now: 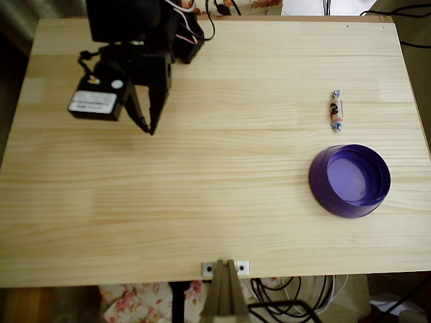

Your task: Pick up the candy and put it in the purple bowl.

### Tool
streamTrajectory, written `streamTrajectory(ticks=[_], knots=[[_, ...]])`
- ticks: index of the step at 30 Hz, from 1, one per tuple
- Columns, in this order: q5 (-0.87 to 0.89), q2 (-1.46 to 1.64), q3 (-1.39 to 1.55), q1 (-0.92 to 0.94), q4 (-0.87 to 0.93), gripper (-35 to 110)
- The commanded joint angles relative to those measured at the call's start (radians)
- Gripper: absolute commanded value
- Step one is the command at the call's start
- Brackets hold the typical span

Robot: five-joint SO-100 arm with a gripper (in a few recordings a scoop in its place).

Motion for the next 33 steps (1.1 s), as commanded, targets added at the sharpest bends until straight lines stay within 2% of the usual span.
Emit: streamTrajectory(ticks=[1, 3, 4, 14, 19, 21, 25, 29, 33], knots=[[-1.02, 0.057, -0.026, -0.907, 0.4, 0], [-1.023, 0.106, -0.026, -1.124, 0.445, 0], [-1.028, 0.112, -0.029, -1.163, 0.446, 0], [-1.035, 0.107, -0.026, -1.029, 0.445, 0], [-0.986, 0.104, -0.026, -0.945, 0.443, 0], [-0.917, 0.086, -0.026, -0.885, 0.42, 0], [-0.927, -0.002, -0.037, -0.689, 0.373, 0], [-1.138, -0.014, -0.026, -0.434, 0.222, 0], [-1.255, 0.014, -0.026, -0.268, 0.21, 1]])
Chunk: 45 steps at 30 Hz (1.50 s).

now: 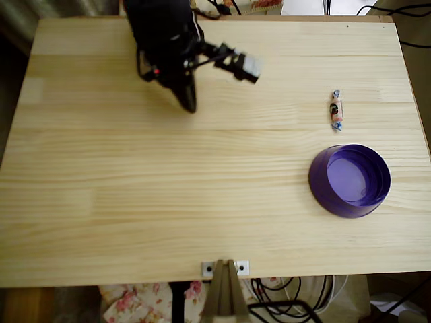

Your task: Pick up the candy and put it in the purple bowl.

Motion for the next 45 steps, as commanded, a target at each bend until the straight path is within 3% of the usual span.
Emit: streamTrajectory(ticks=[1, 9, 14, 19, 24, 31, 45], knots=[[-0.072, 0.025, -0.023, 0.121, -0.014, 1], [0.023, 0.026, -0.023, 0.215, -0.06, 1], [0.117, 0.026, -0.023, 0.183, -0.183, 1], [0.143, 0.026, -0.023, 0.281, -0.064, 1], [0.235, 0.026, -0.023, 0.296, -0.112, 1], [0.831, 0.026, -0.052, 0.374, -0.229, 1], [1.12, 0.026, -0.238, 0.164, -0.161, 0]])
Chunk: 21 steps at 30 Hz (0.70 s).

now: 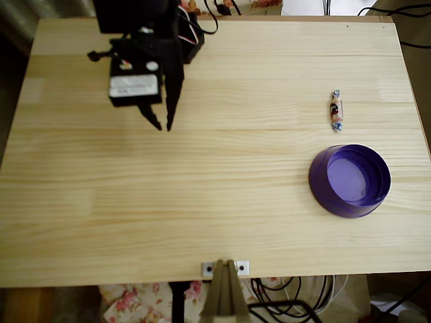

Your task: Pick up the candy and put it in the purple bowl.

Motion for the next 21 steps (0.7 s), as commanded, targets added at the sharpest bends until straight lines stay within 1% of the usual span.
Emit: streamTrajectory(ticks=[1, 3, 5, 7, 10, 12, 14, 16, 18, 21], knots=[[0.028, 0.008, -0.135, -0.037, 0.011, 0], [0.017, 0.008, -0.161, -0.051, 0.021, 0], [0.026, 0.006, -0.163, -0.086, -0.034, 0], [0.084, 0.006, -0.166, -0.095, -0.057, -1], [0.144, 0.006, -0.201, -0.101, -0.009, -1], [0.147, 0.006, -0.221, -0.123, 0.015, -1], [0.146, 0.006, -0.262, -0.143, 0.091, -1], [0.242, 0.006, -0.313, -0.1, 0.215, -1], [0.262, 0.006, -0.359, -0.097, 0.302, -1], [0.272, 0.006, -0.385, -0.123, 0.33, -1]])
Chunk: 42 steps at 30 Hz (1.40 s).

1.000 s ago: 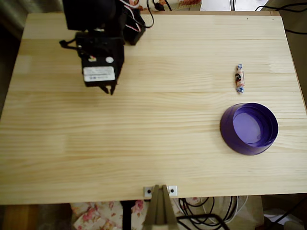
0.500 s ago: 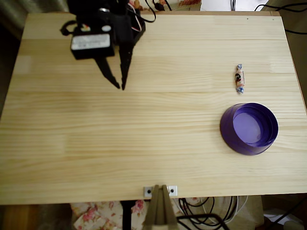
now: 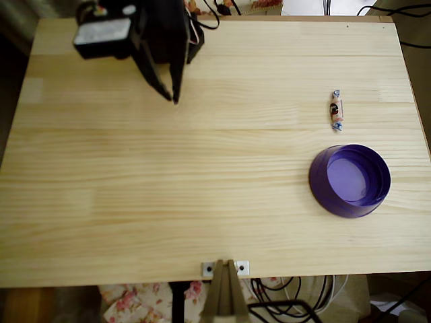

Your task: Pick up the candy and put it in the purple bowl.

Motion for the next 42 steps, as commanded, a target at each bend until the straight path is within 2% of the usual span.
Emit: streamTrajectory(ticks=[1, 8, 17, 22, 31, 34, 37, 42], knots=[[0.023, 0.015, -0.112, -0.026, 0.034, -1], [0.083, -0.021, -0.181, -0.06, 0.149, -1], [0.107, -0.225, -0.368, -0.054, 0.17, -1], [0.124, -0.259, -0.459, -0.109, 0.172, -1], [0.288, -0.465, -0.696, -0.221, 0.227, -1], [0.383, -0.528, -0.715, -0.275, 0.17, 0], [0.396, -0.541, -0.686, -0.351, 0.058, 0], [0.543, -0.696, -0.729, -0.436, 0.092, 0]])
